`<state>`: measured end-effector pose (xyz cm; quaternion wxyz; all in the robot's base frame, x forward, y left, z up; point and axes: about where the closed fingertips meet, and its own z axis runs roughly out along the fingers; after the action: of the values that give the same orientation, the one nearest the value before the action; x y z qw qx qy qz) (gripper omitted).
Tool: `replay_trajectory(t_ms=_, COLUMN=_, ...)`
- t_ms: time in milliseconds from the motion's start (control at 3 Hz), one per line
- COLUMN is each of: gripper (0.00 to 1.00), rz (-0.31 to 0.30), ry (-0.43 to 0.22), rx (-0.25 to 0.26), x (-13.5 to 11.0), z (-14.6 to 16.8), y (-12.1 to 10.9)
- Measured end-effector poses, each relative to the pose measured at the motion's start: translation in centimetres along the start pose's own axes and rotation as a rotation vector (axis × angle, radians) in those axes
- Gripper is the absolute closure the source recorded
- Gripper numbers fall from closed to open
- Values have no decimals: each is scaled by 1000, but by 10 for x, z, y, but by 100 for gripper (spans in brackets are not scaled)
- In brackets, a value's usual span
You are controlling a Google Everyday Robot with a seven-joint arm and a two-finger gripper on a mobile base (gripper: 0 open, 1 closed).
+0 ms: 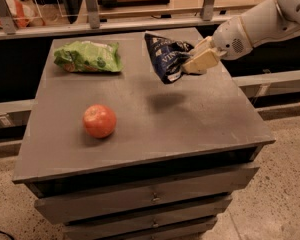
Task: Move blue chip bag near apple
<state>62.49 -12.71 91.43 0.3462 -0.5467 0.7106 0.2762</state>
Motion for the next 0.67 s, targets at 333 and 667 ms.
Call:
replay_trajectory(t_ms=333, gripper=100, rz=-27, ry=6, rx=-30, x=-3, z=10, y=16)
replay_trajectory(t_ms=667, gripper=100, rz=-80, ry=-6, rx=-46, x=-15, z=25, y=45)
